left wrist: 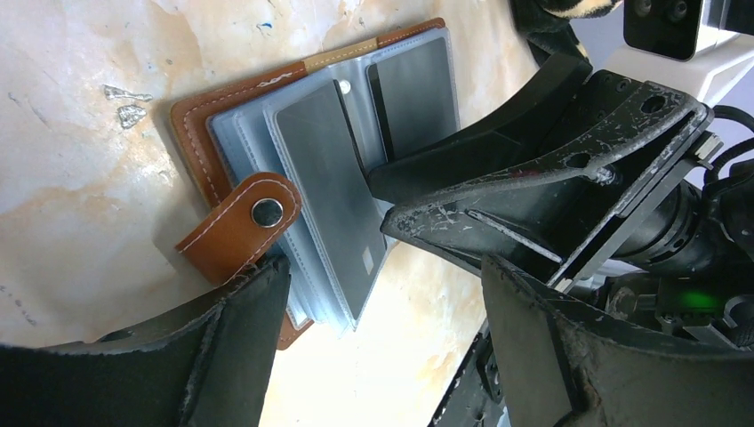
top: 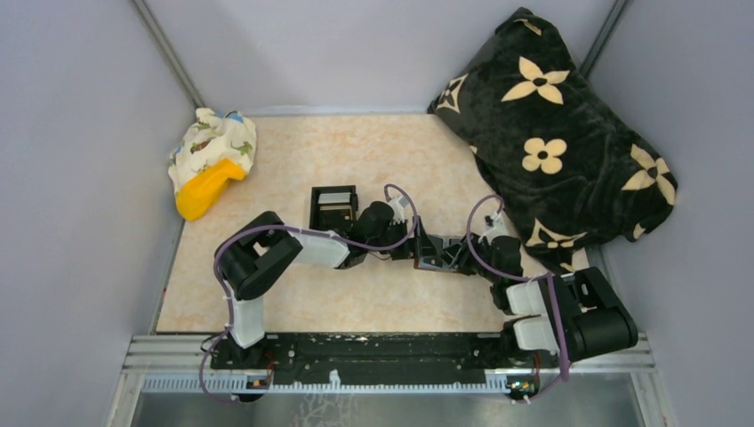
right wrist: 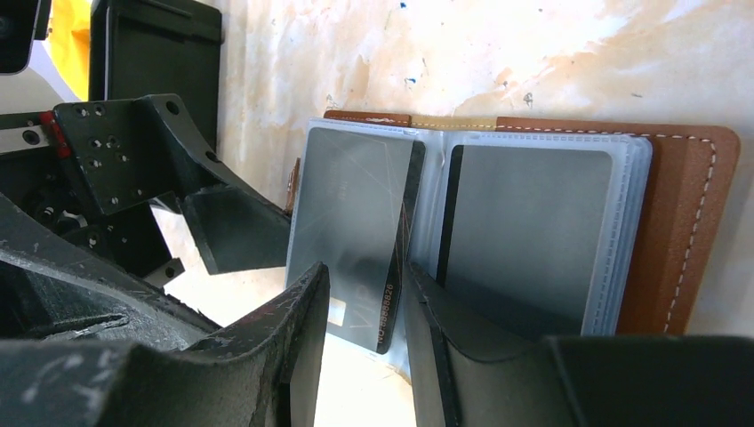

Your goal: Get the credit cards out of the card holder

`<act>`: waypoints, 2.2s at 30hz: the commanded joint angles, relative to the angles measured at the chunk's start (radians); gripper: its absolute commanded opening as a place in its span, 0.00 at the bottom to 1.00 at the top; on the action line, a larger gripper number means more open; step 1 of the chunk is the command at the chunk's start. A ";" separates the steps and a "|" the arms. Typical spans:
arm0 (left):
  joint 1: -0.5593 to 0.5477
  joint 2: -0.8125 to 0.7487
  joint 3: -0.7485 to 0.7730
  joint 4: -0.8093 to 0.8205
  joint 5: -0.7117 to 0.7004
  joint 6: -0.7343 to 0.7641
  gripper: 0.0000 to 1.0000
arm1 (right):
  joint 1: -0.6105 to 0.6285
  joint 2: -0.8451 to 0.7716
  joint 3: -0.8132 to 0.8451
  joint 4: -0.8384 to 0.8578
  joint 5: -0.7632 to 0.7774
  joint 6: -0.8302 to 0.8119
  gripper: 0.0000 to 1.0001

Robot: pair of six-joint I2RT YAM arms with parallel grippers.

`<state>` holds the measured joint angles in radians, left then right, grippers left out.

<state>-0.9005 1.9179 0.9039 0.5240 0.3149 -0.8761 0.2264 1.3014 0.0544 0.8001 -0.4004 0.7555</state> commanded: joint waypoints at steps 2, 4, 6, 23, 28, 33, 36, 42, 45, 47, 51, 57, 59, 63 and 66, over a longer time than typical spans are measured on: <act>-0.010 0.030 0.029 -0.114 0.015 0.029 0.85 | 0.009 0.049 0.016 0.060 -0.083 -0.015 0.37; -0.012 0.045 0.039 -0.118 0.020 0.029 0.85 | 0.010 0.042 0.019 0.057 -0.089 -0.020 0.37; -0.012 0.060 0.042 -0.117 0.023 0.027 0.85 | 0.009 0.021 0.020 0.043 -0.100 -0.021 0.37; -0.010 -0.129 -0.018 -0.315 -0.208 0.113 0.78 | 0.009 -0.256 0.037 -0.260 -0.029 -0.104 0.37; -0.011 -0.106 0.166 -0.532 -0.297 0.182 0.75 | 0.010 -0.288 0.027 -0.283 -0.032 -0.107 0.37; -0.012 -0.103 0.290 -0.715 -0.389 0.235 0.75 | 0.010 -0.362 0.029 -0.357 -0.006 -0.122 0.37; -0.011 -0.137 0.270 -0.743 -0.421 0.246 0.75 | 0.010 -0.383 0.029 -0.381 0.003 -0.131 0.37; -0.012 -0.126 0.308 -0.727 -0.404 0.353 0.74 | 0.010 -0.391 0.028 -0.371 -0.034 -0.109 0.37; -0.012 -0.037 0.444 -0.833 -0.397 0.393 0.80 | 0.010 -0.459 0.031 -0.434 -0.040 -0.106 0.45; -0.014 0.013 0.517 -0.875 -0.386 0.403 0.83 | 0.010 -0.537 0.036 -0.518 -0.017 -0.109 0.48; -0.025 0.036 0.566 -0.916 -0.400 0.409 0.86 | 0.010 -0.740 0.055 -0.751 0.061 -0.106 0.49; -0.084 0.064 0.612 -0.976 -0.468 0.417 0.74 | 0.010 -0.996 0.074 -0.989 0.174 -0.059 0.48; -0.102 0.088 0.633 -0.986 -0.474 0.417 0.74 | 0.009 -1.017 0.078 -1.018 0.181 -0.056 0.48; -0.130 0.130 0.673 -1.002 -0.482 0.411 0.74 | 0.009 -1.020 0.089 -1.047 0.181 -0.063 0.48; -0.141 0.149 0.687 -1.001 -0.482 0.406 0.74 | 0.009 -1.024 0.094 -1.055 0.180 -0.063 0.48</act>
<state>-1.0294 2.0403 1.5532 -0.4442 -0.1463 -0.4763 0.2291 0.2924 0.0864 -0.2218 -0.2405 0.6849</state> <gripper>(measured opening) 0.739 0.481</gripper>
